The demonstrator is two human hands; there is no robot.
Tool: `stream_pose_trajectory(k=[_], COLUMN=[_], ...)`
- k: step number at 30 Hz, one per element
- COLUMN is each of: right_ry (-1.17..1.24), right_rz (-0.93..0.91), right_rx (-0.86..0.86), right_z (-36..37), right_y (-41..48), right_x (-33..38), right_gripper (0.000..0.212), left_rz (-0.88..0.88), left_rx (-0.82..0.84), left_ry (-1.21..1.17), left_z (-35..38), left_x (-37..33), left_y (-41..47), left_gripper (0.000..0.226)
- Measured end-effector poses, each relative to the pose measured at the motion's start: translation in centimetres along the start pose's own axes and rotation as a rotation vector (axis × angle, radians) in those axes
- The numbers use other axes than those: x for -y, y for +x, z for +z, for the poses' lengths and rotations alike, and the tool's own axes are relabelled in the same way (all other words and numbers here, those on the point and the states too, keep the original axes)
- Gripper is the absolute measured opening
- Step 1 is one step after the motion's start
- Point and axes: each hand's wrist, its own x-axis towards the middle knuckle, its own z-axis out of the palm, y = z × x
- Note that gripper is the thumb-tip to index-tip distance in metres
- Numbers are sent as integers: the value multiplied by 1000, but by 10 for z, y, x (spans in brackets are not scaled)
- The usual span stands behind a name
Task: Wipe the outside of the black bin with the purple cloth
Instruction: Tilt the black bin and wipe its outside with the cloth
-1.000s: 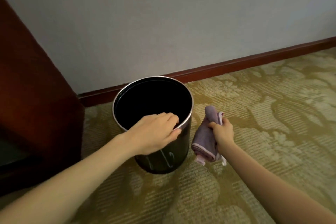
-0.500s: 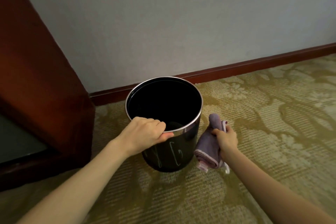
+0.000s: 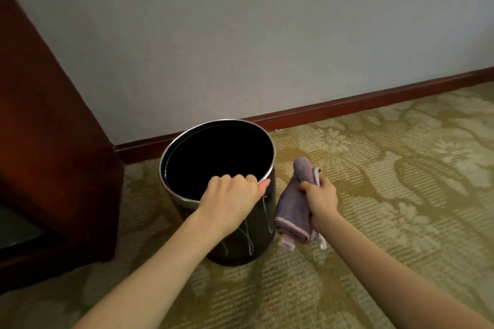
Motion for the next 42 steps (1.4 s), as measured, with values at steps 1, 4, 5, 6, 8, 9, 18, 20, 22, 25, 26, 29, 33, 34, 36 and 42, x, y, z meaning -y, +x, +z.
stream_pose_trajectory(k=[1, 4, 5, 6, 8, 9, 18, 20, 22, 25, 26, 29, 33, 34, 36, 42], right_ry=[9, 25, 21, 22, 20, 14, 16, 20, 12, -124, -141, -149, -332, -370, -407, -478], right_rz=[-6, -28, -34, -38, -39, -41, -110, -111, -127, -293, -354, -482, -601, -635, -685, -718], right_rx=[1, 13, 21, 32, 52, 62, 192, 210, 207, 165, 167, 164, 108, 104, 107, 108], right_z=[1, 8, 12, 16, 27, 32, 77, 85, 90, 97, 101, 116, 131, 133, 136, 141], right_y=[2, 9, 12, 14, 17, 18, 11, 7, -1, -25, -37, -69, -77, -74, -66, -28], right_x=[2, 11, 14, 18, 24, 27, 53, 60, 66, 65, 61, 42, 32, 34, 38, 48], right_gripper=[24, 25, 25, 26, 26, 24, 34, 37, 36, 32, 36, 51, 58, 58, 55, 45], left_rz=[-34, -117, -133, -151, -231, -284, -342, -406, -472, -605, -649, -701, -623, -608, -603, -569], left_rx=[-5, -61, -54, -47, -23, -19, 3, -12, -23, 1, 13, 11, -43, -46, -47, -87], left_ry=[-21, -51, -55, -68, -151, -203, -319, -335, -347, -381, -399, -438, -489, -508, -554, -622], left_z=[0, -2, -4, -5, -7, -9, 5, 8, 13, 18, 19, 25, 27, 26, 24, 18], left_x=[1, 16, 22, 28, 44, 54, 125, 136, 149, 167, 173, 192, 204, 205, 207, 205], left_y=[2, 6, 6, 7, 13, 18, 63, 70, 78, 84, 84, 80, 65, 61, 54, 32], left_gripper=[44, 41, 39, 38, 41, 43, 44, 50, 54, 54, 54, 52, 51, 54, 55, 58])
